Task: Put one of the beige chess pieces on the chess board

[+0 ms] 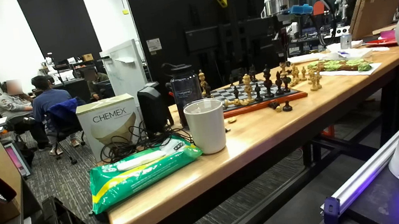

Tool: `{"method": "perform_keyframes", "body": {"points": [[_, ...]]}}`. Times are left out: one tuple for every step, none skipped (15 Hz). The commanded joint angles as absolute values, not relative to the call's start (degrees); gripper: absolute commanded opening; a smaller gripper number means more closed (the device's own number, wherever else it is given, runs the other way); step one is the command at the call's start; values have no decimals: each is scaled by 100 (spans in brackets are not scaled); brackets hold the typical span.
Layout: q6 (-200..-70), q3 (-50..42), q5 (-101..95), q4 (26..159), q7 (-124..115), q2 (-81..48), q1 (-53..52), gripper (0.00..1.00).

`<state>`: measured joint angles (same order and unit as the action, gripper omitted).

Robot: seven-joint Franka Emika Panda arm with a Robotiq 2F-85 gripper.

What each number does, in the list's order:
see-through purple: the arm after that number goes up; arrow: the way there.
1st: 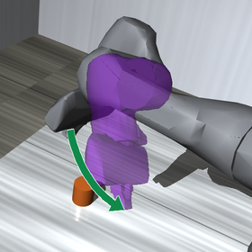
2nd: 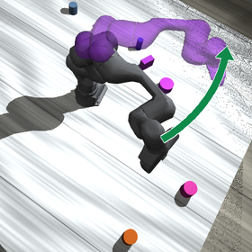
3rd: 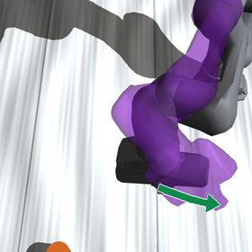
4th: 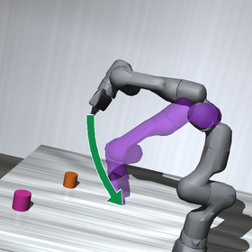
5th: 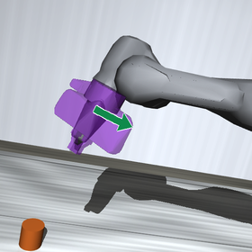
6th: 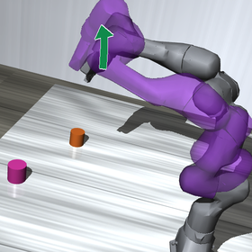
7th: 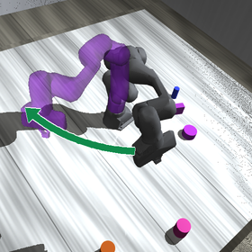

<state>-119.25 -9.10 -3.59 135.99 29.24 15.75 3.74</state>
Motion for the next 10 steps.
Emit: {"method": "perform_keyframes", "body": {"points": [[-11861, -1018, -89, 13644, 3242, 1559, 313, 5], [-11885, -1023, -42, 13666, 3283, 1546, 318, 5], [-11908, -1027, 1, 13694, 3331, 1537, 321, 5], [-11933, -1026, 19, 13723, 3354, 1524, 328, 5], [-11964, -1023, 28, 13747, 3393, 1507, 332, 5], [-11971, -1023, 37, 13759, 3416, 1493, 334, 5], [-11992, -1026, 42, 13782, 3450, 1474, 335, 5], [-12010, -1028, 53, 13803, 3486, 1461, 336, 5], [-12027, -1035, 84, 13821, 3546, 1445, 333, 5], [-12024, -1037, 111, 13828, 3592, 1436, 331, 5]]}}
